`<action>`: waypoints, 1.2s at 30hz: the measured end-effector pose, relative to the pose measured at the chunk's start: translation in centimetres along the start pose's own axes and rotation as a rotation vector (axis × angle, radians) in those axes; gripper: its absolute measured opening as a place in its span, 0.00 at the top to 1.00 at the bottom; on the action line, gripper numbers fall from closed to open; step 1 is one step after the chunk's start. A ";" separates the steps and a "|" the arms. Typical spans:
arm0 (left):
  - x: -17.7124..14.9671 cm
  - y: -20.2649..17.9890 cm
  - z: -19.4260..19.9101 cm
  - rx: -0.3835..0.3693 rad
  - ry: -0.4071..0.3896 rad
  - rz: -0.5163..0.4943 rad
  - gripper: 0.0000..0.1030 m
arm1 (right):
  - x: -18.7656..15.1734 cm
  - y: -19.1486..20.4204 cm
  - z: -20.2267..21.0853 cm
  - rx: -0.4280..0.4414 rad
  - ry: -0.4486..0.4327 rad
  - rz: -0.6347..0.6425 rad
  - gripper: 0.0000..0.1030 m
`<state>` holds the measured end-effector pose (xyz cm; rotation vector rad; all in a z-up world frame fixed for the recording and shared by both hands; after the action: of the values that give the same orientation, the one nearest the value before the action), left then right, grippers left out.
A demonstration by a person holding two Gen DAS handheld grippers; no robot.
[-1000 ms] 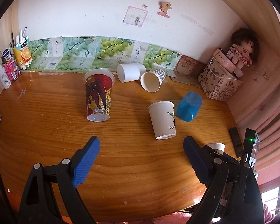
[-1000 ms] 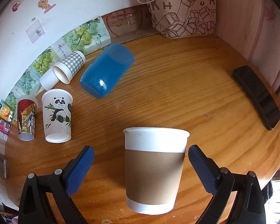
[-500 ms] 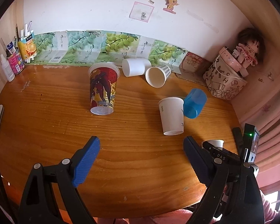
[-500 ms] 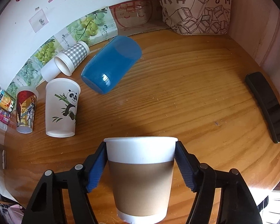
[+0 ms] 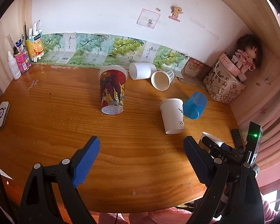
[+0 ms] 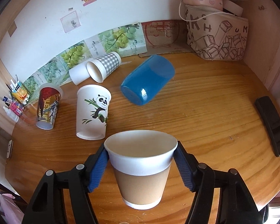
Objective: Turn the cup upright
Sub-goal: 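Lift and rotate the cup with the right tool until its opening faces up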
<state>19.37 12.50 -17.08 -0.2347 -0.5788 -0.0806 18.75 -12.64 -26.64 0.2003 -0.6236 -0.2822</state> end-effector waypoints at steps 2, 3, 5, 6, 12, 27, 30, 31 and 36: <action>-0.2 0.5 0.4 0.000 -0.006 0.003 0.10 | -0.1 0.9 0.4 0.011 -0.021 0.016 0.33; -0.3 0.8 0.7 0.000 -0.009 0.003 0.10 | -0.2 1.4 0.6 0.018 -0.032 0.025 0.33; -0.4 1.3 1.1 0.001 -0.016 0.003 0.10 | -0.4 2.4 0.9 0.030 -0.049 0.043 0.33; -0.5 1.6 1.3 0.001 -0.020 0.003 0.10 | -0.6 2.9 1.1 0.038 -0.057 0.052 0.33; -1.0 3.3 2.4 0.007 -0.037 0.000 0.10 | -2.0 6.0 1.7 0.060 -0.110 0.131 0.33; -2.0 6.4 3.7 0.025 -0.049 -0.003 0.10 | -5.5 10.1 1.4 0.079 -0.138 0.208 0.32; -2.0 6.5 3.6 0.017 -0.048 -0.001 0.10 | -5.9 10.4 1.4 0.077 -0.133 0.221 0.32; -2.1 6.6 3.5 0.016 -0.046 -0.001 0.10 | -6.0 10.5 1.3 0.076 -0.125 0.225 0.31; -1.9 6.5 3.3 0.003 -0.039 -0.002 0.10 | -6.6 10.5 1.4 0.075 -0.103 0.233 0.24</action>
<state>16.94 19.59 -16.70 -0.2336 -0.6178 -0.0775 14.89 -0.81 -26.37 0.1840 -0.7537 -0.0444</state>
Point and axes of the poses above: each gripper's, at about its wrist camera, not at the fingertips, and z roughly against the way its jaws point, y to its left, x to its top, the point moved 5 cm from there along -z, roughly the way its jaws point, and after that the axes turned 5 degrees about x, right-handed, at the moved point
